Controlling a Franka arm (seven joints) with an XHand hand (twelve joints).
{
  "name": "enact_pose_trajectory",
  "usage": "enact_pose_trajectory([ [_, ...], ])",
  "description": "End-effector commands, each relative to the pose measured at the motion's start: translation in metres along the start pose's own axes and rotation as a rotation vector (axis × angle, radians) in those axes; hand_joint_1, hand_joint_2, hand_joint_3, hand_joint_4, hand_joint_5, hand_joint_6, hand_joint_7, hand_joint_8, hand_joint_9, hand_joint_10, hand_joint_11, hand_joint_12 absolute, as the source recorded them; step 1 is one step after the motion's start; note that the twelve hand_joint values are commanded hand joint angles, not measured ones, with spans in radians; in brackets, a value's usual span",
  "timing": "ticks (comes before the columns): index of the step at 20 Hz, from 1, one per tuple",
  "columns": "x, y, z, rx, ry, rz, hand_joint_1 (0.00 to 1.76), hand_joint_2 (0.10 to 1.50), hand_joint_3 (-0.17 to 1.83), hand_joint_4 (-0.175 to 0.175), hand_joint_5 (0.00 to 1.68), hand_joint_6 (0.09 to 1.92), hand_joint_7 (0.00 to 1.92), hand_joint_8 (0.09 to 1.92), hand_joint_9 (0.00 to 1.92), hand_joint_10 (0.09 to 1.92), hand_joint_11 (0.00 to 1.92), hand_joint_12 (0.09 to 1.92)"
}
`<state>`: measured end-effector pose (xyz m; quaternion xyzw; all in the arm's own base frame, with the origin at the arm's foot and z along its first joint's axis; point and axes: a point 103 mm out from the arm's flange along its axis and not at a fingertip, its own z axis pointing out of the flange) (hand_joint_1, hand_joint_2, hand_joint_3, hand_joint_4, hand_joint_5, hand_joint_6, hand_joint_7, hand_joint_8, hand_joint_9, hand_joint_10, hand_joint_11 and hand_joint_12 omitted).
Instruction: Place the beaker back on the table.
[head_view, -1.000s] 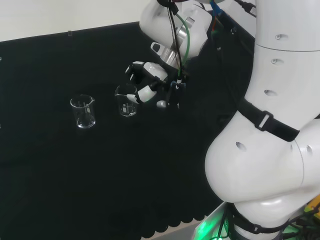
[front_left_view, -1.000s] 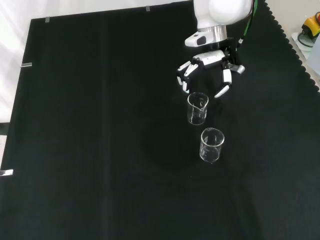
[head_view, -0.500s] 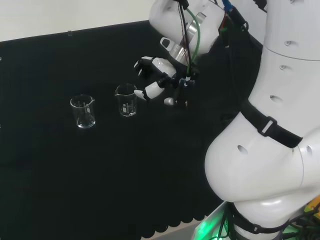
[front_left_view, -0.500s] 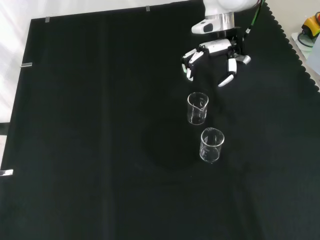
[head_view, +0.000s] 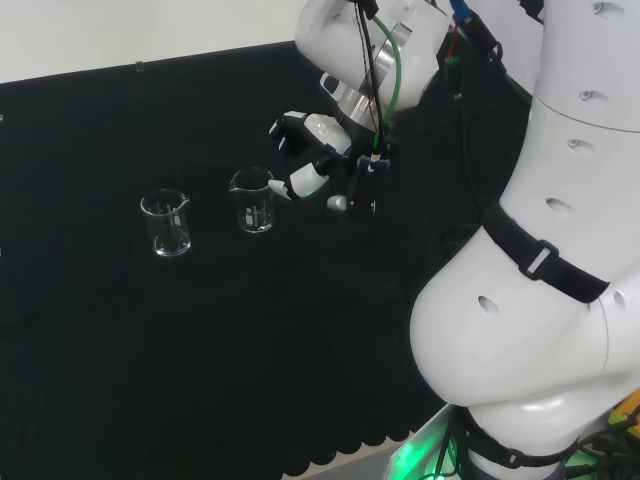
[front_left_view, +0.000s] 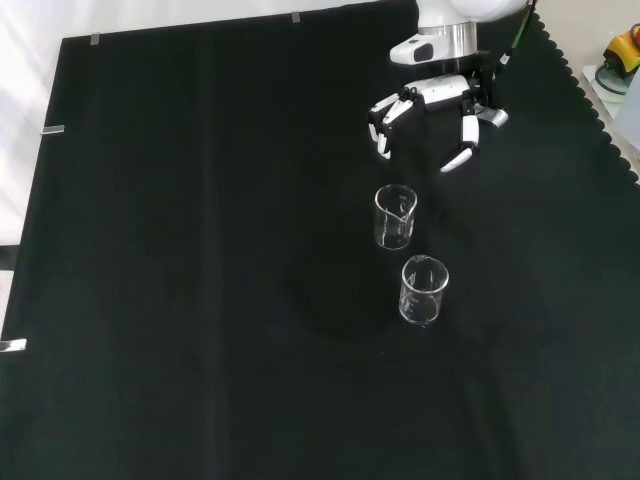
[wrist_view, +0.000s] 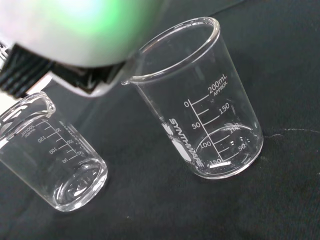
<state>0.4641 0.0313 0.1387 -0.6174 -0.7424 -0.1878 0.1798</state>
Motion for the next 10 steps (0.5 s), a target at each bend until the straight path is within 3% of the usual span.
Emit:
enact_pose_trajectory([
  [1, 0.002, 0.000, -0.002, -0.005, -0.003, 0.011, 0.94, 0.31, 0.96, -0.089, 0.40, 0.73, 0.66, 0.72, 0.68, 0.69, 0.20, 1.36],
  [10, 0.001, -0.005, -0.026, -0.026, 0.005, 0.020, 0.94, 0.32, 0.96, -0.091, 0.40, 0.72, 0.66, 0.72, 0.68, 0.69, 0.20, 1.36],
])
